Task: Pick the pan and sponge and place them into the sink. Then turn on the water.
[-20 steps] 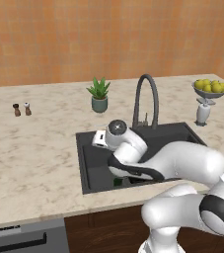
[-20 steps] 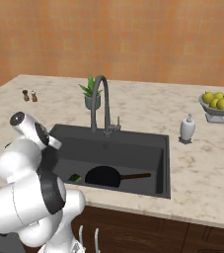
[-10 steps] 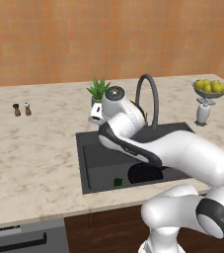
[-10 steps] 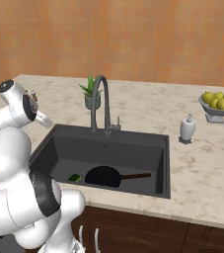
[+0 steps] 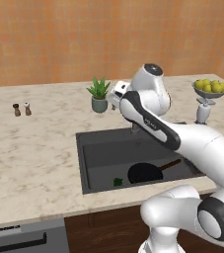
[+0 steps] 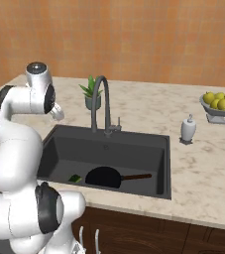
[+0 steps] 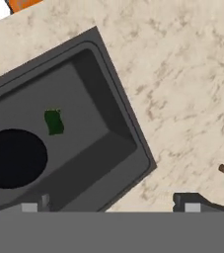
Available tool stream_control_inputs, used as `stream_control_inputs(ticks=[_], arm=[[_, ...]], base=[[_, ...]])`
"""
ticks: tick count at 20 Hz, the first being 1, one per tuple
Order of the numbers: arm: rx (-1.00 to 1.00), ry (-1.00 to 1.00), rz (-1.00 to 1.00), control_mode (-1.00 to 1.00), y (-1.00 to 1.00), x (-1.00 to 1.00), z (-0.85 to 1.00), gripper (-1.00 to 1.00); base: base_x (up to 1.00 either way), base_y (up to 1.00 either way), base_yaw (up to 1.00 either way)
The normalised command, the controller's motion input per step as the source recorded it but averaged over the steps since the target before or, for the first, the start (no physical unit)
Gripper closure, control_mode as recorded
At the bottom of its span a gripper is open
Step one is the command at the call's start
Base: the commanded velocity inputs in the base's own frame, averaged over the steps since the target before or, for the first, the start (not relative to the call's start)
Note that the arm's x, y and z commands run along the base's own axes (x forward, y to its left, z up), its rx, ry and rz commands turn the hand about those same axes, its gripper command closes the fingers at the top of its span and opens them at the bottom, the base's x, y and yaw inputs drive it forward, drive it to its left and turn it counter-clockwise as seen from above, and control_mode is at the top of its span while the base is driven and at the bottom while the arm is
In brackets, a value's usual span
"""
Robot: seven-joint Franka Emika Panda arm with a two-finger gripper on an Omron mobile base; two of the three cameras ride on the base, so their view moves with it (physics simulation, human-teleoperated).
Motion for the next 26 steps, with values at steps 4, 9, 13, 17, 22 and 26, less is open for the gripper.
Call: stream_control_inputs(ticks=[4,9,13,17,22,26], arm=[[0.42,0.06,-0.01,-1.0,-0.73,0.0,0.49,-1.0],[0.46,0.12,-0.04,-1.0,-0.85,0.0,0.53,-1.0],[0.53,0.18,-0.04,-1.0,-1.0,0.0,0.46,-1.0],[0.55,0.27,-0.03,-1.0,-1.0,0.1,0.23,-1.0],[0.47,0.4,0.0,-1.0,-0.99,0.54,-0.27,-1.0],[0.39,0.38,0.0,-1.0,-0.84,0.59,-0.77,-1.0]], base=[[0.0,0.0,0.0],[0.0,0.0,0.0],[0.0,0.0,0.0],[0.0,0.0,0.0],[0.0,0.0,0.0],[0.0,0.0,0.0]])
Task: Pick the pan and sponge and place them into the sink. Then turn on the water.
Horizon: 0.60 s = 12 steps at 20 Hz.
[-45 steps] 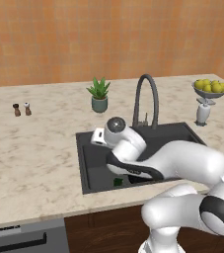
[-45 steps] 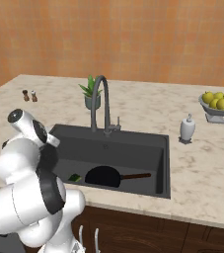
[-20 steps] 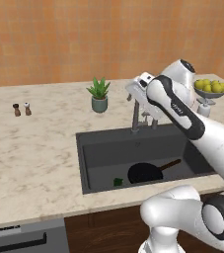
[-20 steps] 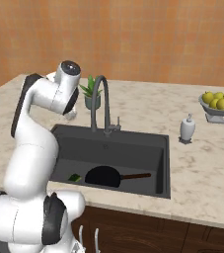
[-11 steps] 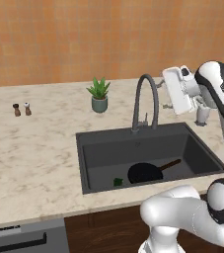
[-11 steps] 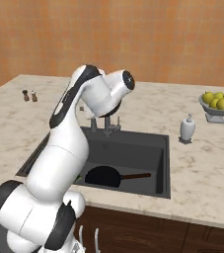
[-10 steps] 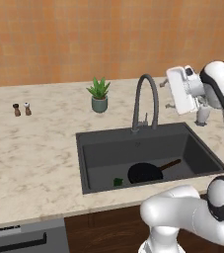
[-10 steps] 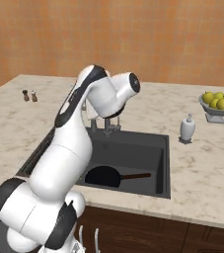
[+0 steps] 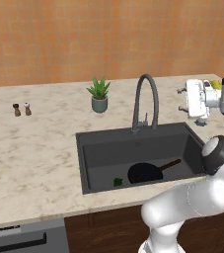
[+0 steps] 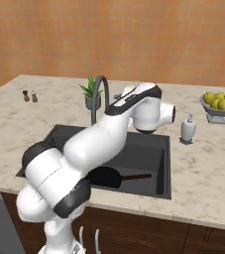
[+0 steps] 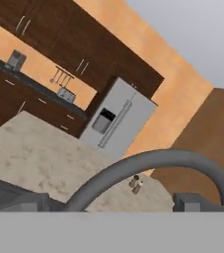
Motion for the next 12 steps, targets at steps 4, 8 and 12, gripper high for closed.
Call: stream_control_inputs(ticks=[4,8,12], arm=[[0.25,0.31,0.0,-1.0,-0.19,0.61,-0.95,-1.0],[0.09,0.26,0.03,-1.0,0.0,0.62,-0.72,-1.0],[0.15,0.27,0.03,-1.0,-0.07,0.28,-0.26,-1.0]], base=[[0.0,0.0,0.0],[0.0,0.0,0.0],[0.0,0.0,0.0]])
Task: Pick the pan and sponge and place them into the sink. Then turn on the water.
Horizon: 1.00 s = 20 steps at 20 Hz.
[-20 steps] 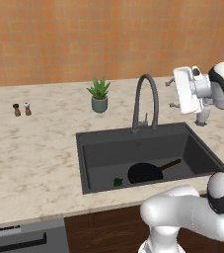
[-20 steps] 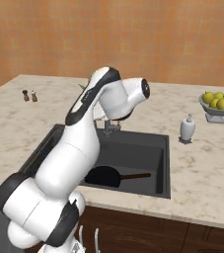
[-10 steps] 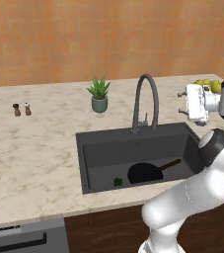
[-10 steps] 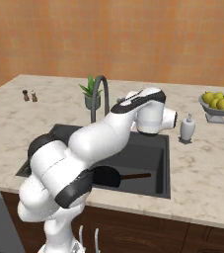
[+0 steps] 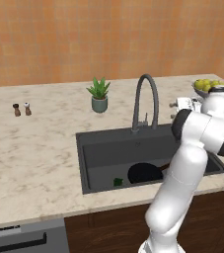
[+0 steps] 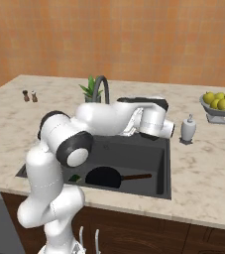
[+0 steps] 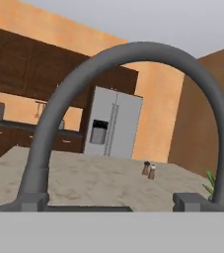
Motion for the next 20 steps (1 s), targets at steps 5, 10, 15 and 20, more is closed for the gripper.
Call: stream_control_inputs(ticks=[5,10,15,20], arm=[[0.11,0.24,0.02,-1.0,0.0,0.13,-0.45,-1.0],[0.04,0.08,0.0,-1.0,0.0,0.17,-0.33,-1.0],[0.0,0.0,0.0,-1.0,0.0,0.38,-0.27,-1.0],[0.0,0.0,0.0,-1.0,-0.01,0.48,-0.31,-1.0]], base=[[0.0,0.0,0.0],[0.0,0.0,0.0],[0.0,0.0,0.0],[0.0,0.0,0.0]])
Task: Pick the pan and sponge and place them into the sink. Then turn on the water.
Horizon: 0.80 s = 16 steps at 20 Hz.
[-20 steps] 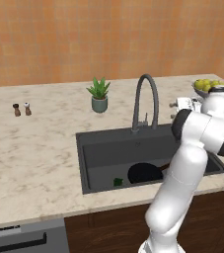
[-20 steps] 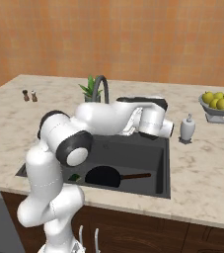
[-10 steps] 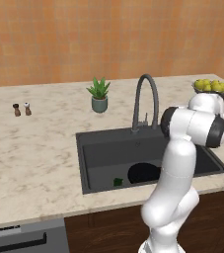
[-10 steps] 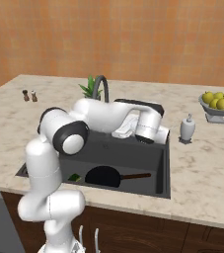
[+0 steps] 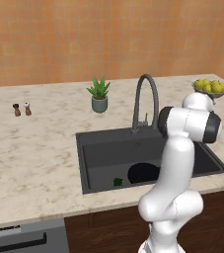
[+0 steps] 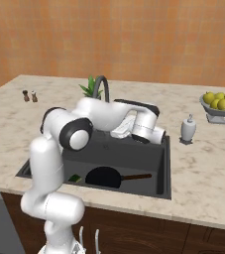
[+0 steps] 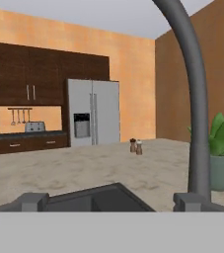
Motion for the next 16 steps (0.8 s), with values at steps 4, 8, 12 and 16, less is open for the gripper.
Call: stream_control_inputs(ticks=[4,8,12,16], arm=[[0.07,0.0,0.0,-1.0,-0.01,0.53,-0.17,-1.0],[0.07,0.0,0.0,-1.0,-0.01,0.5,-0.27,-1.0],[0.01,0.0,0.0,-1.0,0.0,0.46,-0.31,-1.0],[0.02,0.0,0.0,-1.0,0.0,0.42,-0.01,-1.0]], base=[[0.0,0.0,0.0],[0.0,0.0,0.0],[0.0,0.0,0.0],[0.0,0.0,0.0]])
